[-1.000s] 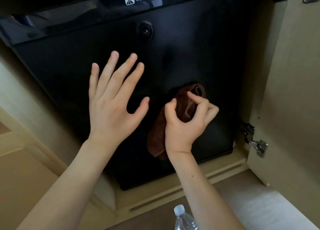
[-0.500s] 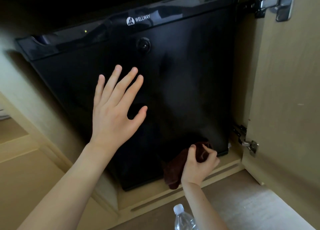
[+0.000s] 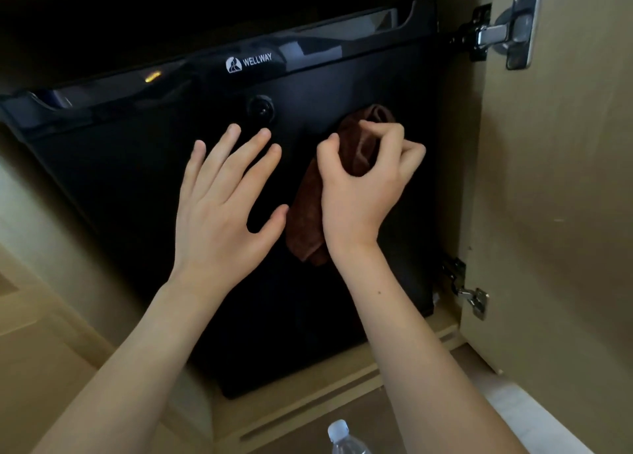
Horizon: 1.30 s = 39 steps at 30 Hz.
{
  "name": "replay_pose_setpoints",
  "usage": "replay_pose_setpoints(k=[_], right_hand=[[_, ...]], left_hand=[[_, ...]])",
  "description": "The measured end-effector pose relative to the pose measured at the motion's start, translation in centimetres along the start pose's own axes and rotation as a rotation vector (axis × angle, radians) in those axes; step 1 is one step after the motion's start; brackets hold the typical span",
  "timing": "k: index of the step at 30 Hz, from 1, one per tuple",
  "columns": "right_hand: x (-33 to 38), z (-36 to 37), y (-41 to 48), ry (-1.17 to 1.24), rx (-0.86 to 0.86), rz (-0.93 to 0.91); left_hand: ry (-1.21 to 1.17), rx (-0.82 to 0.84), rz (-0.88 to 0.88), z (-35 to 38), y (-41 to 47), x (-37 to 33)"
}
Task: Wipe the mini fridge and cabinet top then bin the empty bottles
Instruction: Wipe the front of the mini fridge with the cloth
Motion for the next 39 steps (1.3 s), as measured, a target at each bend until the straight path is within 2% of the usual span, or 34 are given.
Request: replay_pose_setpoints(k=[7,23,26,31,35,37,39], right_hand=[[-4.2,-1.4,-3.1,0.021,-0.043,0.016],[-13.9,-6.2,-11.2,0.053,-0.107,0.263],[-16.3,-7.3,-13.3,0.062,-0.155,0.359],[-20.6,-9.2,-17.2,0.026,-0.285,0.64],[-20.7,-9.7,-17.5,0.011,-0.28,0.763],[-18.8,-9.6,-15.8,0.03,-0.268,0.722],[-15.7,-8.8,-12.4,0.056,-0.234,0.587]], left_hand=[[0.055,-0.028,0.003,1.4,-1.1,-0.3],[0.077,-0.027,0.019,2.7,-2.3,-1.2],[0.093,0.026,0.056,3.8,-3.0,-1.9],[0.09,0.083,0.053,4.5,-3.5,-2.2],[0.069,0.111,0.031,4.3,-3.3,-2.6],[0.048,0.107,0.024,3.9,-3.2,-2.9],[0.025,0.1,0.044,3.3,-2.6,-3.3]])
Point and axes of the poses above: each hand's wrist, its own y-axis towards the middle knuckle, its own z-axis out of the palm, x = y × z, the point moved 8 cm from there along y, towards the middle knuckle, and after that the axes turned 9 degrees about x, right-handed, at the moved point
